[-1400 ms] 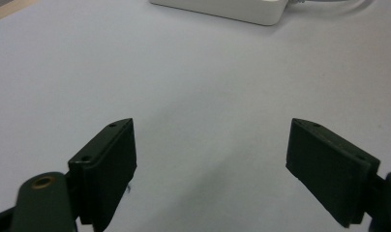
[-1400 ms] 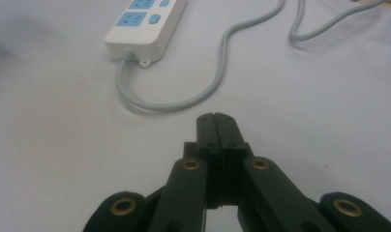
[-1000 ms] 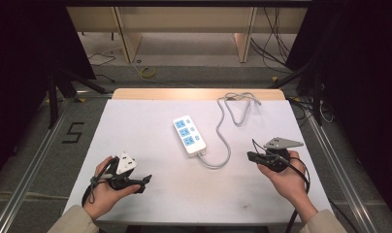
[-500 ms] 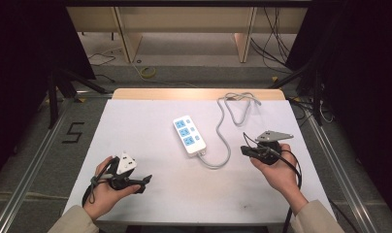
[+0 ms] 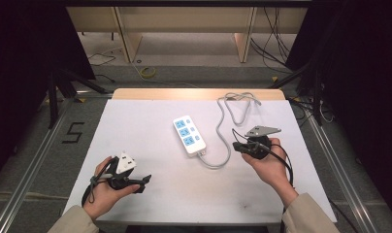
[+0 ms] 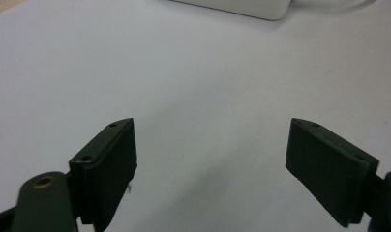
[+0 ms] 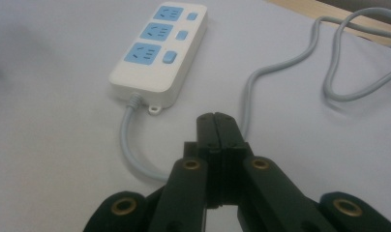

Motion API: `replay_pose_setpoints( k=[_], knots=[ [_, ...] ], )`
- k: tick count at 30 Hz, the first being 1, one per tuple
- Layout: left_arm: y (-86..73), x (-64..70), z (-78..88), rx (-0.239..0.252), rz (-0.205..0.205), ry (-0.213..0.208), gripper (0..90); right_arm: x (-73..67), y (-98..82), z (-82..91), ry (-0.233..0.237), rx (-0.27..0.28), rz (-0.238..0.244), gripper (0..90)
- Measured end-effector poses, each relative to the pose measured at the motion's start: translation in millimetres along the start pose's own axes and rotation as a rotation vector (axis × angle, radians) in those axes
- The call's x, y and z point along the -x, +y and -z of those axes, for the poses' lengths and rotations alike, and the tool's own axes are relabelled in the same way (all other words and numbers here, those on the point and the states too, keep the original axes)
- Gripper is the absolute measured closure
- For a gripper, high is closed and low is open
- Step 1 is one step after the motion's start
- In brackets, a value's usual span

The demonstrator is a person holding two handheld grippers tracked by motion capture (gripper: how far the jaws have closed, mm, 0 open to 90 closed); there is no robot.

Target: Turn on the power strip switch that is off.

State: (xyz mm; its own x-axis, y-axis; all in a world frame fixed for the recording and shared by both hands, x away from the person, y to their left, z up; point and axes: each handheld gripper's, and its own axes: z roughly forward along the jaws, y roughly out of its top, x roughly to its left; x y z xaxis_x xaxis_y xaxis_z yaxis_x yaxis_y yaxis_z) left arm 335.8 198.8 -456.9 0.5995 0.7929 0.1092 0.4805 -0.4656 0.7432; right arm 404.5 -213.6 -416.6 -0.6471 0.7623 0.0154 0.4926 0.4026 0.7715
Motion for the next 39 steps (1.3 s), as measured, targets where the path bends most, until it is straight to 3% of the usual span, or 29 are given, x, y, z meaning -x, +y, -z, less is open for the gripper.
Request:
replay_pose_setpoints(
  k=[14, 21, 39],
  knots=[
    [0.2, 3.1, 1.4, 0.000, -0.023, -0.008, 18.5, -4.0, 14.2, -22.0, 0.004, -0.026, 0.020, 90.0],
    [-0.8, 0.3, 2.0, 0.002, -0.011, -0.003, 18.5, -7.6, 21.1, -33.6, 0.013, -0.035, 0.023, 90.0],
    [0.3, 2.8, 0.9, 0.004, -0.011, -0.009, 18.4, -9.4, 32.2, -43.9, 0.020, -0.055, 0.026, 90.0]
  ],
)
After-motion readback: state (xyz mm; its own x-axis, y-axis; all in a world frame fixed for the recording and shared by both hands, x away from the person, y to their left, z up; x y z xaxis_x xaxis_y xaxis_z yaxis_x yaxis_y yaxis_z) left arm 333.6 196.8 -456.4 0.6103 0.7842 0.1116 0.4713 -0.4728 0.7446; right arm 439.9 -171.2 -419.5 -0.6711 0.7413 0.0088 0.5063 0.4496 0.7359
